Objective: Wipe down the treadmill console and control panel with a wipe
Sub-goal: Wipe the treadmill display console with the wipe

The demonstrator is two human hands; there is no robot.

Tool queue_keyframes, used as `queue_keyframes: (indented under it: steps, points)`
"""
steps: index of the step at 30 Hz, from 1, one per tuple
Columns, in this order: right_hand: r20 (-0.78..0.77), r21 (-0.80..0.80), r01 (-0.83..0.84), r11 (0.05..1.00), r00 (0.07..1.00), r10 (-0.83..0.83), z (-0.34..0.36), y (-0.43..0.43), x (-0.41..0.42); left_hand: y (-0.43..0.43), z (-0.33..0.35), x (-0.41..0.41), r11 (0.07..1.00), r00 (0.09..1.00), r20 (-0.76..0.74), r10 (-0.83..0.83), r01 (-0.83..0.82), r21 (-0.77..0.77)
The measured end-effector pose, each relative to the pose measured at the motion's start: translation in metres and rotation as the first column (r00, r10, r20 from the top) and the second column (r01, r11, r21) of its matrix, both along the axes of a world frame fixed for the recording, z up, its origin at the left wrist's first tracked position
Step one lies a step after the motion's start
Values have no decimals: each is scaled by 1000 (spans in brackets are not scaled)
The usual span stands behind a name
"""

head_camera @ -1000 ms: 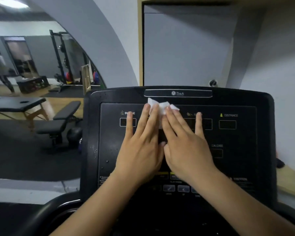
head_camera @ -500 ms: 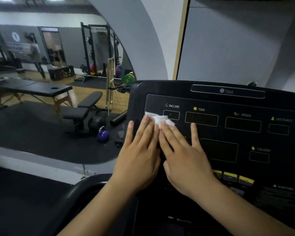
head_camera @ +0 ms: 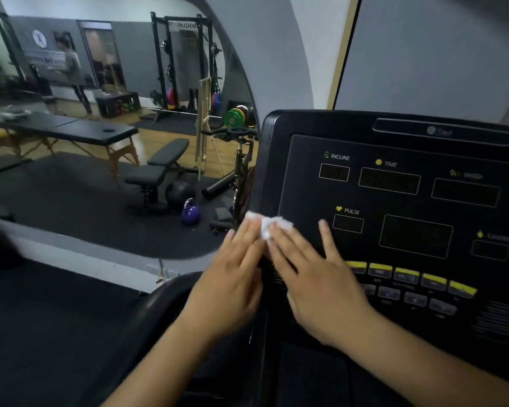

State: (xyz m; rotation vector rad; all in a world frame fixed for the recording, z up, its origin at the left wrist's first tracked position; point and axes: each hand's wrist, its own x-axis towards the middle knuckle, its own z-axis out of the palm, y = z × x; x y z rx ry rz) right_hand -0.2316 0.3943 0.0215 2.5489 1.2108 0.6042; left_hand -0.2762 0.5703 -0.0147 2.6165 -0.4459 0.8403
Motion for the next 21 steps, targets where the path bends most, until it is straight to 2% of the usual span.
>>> queue_keyframes:
  steps: [3, 5, 7, 9, 14, 16, 18, 21]
  points:
    - [52, -17, -14, 1000, 999, 15, 8, 8, 11, 16, 0, 11, 997, 999, -13, 43, -43, 66]
    - [113, 25, 49, 999, 992, -51, 37, 19, 26, 19, 30, 35, 993, 996, -17, 82, -80, 91]
    - [119, 75, 146, 986, 981, -154, 65, 31, 38, 16, 64, 55, 991, 994, -11, 112, -111, 78]
    - [101, 100, 171, 980, 978, -181, 71, 36, 40, 13, 82, 63, 991, 993, 14, 116, -116, 66]
    - [41, 119, 31, 992, 999, -36, 4, 5, -2, -16, 20, 5, 998, 996, -48, 70, -69, 9]
    - [31, 77, 14, 997, 999, -16, -11, -4, -9, -31, 2, -6, 990, 993, -36, 113, -110, 88]
    - [40, 81, 29, 996, 999, -32, 0, -2, 1, -37, 13, 8, 979, 987, -2, 161, -159, 125]
    - [96, 150, 127, 981, 985, -142, 37, 4, 27, -33, 57, 41, 974, 985, -5, 175, -173, 146]
